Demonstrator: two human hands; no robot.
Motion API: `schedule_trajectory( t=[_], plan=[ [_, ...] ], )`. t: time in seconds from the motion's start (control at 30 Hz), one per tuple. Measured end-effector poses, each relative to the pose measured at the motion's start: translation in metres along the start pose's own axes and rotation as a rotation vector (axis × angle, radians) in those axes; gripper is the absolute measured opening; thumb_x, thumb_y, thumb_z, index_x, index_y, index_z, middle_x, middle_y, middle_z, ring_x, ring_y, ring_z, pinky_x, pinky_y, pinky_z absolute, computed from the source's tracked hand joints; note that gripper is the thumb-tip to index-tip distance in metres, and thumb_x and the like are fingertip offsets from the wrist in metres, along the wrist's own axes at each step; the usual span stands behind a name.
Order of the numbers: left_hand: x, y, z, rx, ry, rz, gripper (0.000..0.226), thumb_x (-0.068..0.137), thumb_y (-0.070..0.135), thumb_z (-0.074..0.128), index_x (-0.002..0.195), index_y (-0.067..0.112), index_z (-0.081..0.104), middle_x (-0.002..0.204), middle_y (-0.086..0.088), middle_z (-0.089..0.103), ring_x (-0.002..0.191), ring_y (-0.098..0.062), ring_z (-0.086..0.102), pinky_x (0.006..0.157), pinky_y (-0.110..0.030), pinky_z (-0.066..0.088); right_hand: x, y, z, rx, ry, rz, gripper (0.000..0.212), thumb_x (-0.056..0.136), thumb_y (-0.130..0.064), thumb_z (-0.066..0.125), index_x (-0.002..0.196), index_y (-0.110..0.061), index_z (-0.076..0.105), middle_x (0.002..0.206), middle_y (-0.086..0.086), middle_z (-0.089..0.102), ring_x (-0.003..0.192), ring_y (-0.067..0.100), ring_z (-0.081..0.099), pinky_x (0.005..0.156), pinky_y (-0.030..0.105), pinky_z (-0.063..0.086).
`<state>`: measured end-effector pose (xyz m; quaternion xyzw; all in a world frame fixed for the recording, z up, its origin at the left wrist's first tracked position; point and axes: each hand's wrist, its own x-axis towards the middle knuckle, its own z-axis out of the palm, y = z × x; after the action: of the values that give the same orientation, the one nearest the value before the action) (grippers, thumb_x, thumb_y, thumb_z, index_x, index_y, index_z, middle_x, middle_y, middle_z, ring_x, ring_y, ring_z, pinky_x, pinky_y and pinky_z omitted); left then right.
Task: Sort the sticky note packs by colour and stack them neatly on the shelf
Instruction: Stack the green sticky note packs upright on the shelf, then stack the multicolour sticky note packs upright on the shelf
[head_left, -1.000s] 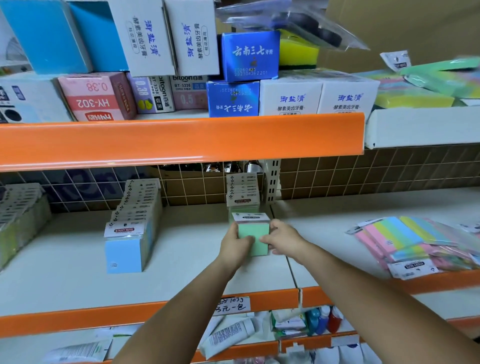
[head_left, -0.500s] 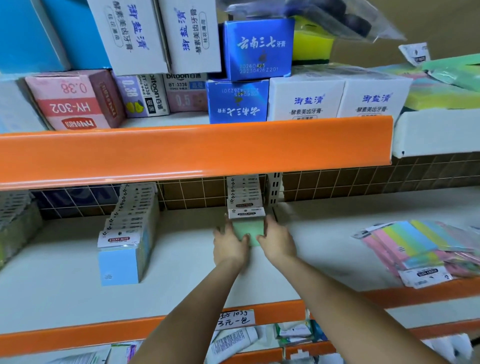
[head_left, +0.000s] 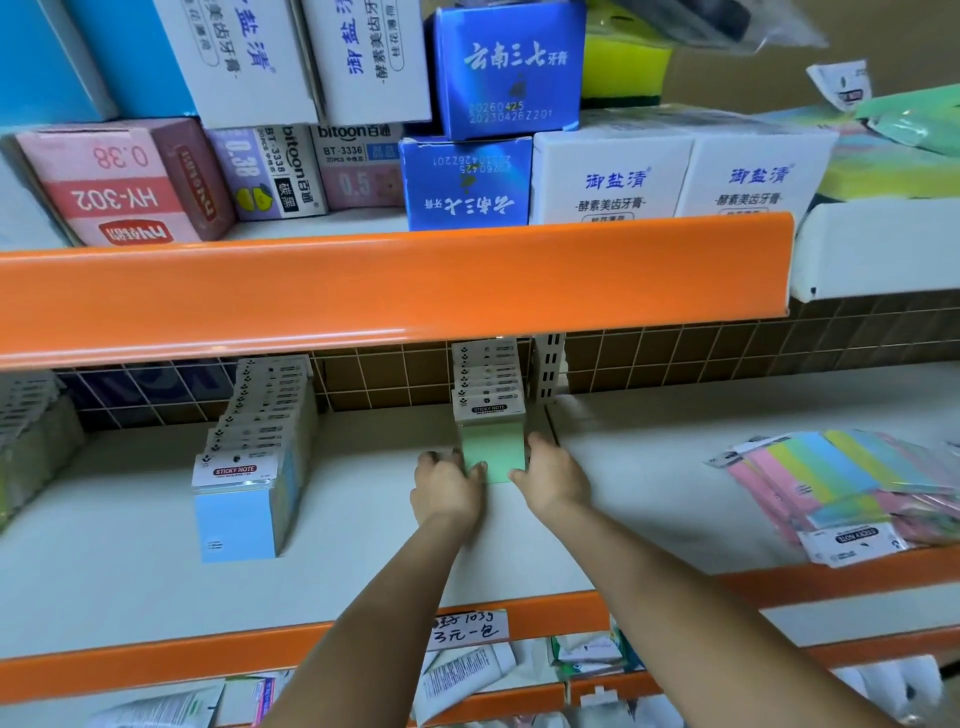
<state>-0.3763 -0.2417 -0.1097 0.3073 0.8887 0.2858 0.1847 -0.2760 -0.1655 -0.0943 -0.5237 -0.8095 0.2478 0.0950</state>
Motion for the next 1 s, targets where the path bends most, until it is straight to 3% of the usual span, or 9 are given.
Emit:
schedule_trajectory(
  t=[0.2,0.37,0.47,0.57,0.73,1.0],
  plan=[
    [-0.003,0.002,0.000,-0.059,0.007,-0.040,0.037,0.094,0.041,0.051,0.109,0.010,0.067,0.131,-0.008,0.042,0.109,-0.031,0.055,0.095,-0.032,0.041,0.002,0.001,-0.002,0.035,-0.023,0.035,0.027,0.088,-0.025,0.064,0.109,-0.011,0.053,0.114,0.010,0.065,0.106,0.031,0.060,0.077,0.032,0.047],
    [-0.014,0.004,-0.005,-0.091,0.020,-0.029,0.041,0.093,0.040,0.053,0.120,0.009,0.056,0.133,-0.009,0.041,0.111,-0.032,0.054,0.094,-0.036,0.043,-0.001,0.003,-0.011,0.120,-0.073,0.010,0.026,0.086,-0.024,0.065,0.101,-0.011,0.048,0.110,0.012,0.064,0.100,0.033,0.060,0.081,0.036,0.051],
    [-0.025,0.009,-0.008,-0.084,0.060,-0.019,0.048,0.094,0.039,0.053,0.132,0.010,0.045,0.136,-0.010,0.039,0.118,-0.032,0.050,0.092,-0.038,0.043,-0.011,0.007,-0.017,0.110,-0.073,-0.030,0.033,0.088,-0.027,0.064,0.112,-0.009,0.049,0.114,0.014,0.062,0.102,0.034,0.059,0.080,0.035,0.049],
    [-0.037,0.015,-0.011,-0.061,0.136,0.019,0.045,0.093,0.036,0.053,0.128,0.010,0.045,0.133,-0.011,0.043,0.118,-0.032,0.049,0.089,-0.039,0.044,-0.023,0.012,-0.023,0.103,-0.067,-0.062,0.042,0.091,-0.031,0.062,0.125,-0.010,0.048,0.121,0.014,0.060,0.109,0.035,0.057,0.086,0.036,0.049],
    [-0.052,0.028,-0.016,-0.029,0.178,0.104,0.045,0.093,0.033,0.053,0.131,0.010,0.045,0.130,-0.010,0.047,0.114,-0.031,0.053,0.091,-0.038,0.043,-0.040,0.017,-0.032,0.148,-0.058,-0.084,0.042,0.092,-0.033,0.060,0.127,-0.013,0.049,0.123,0.013,0.060,0.108,0.032,0.058,0.087,0.035,0.049],
    [-0.063,0.072,-0.011,-0.029,-0.017,0.342,0.040,0.094,0.026,0.050,0.129,0.009,0.048,0.129,-0.013,0.051,0.116,-0.031,0.051,0.092,-0.036,0.043,-0.061,0.026,-0.073,0.166,0.019,-0.078,0.029,0.094,-0.022,0.051,0.122,-0.018,0.056,0.115,0.007,0.063,0.103,0.028,0.058,0.086,0.036,0.052]
  ],
)
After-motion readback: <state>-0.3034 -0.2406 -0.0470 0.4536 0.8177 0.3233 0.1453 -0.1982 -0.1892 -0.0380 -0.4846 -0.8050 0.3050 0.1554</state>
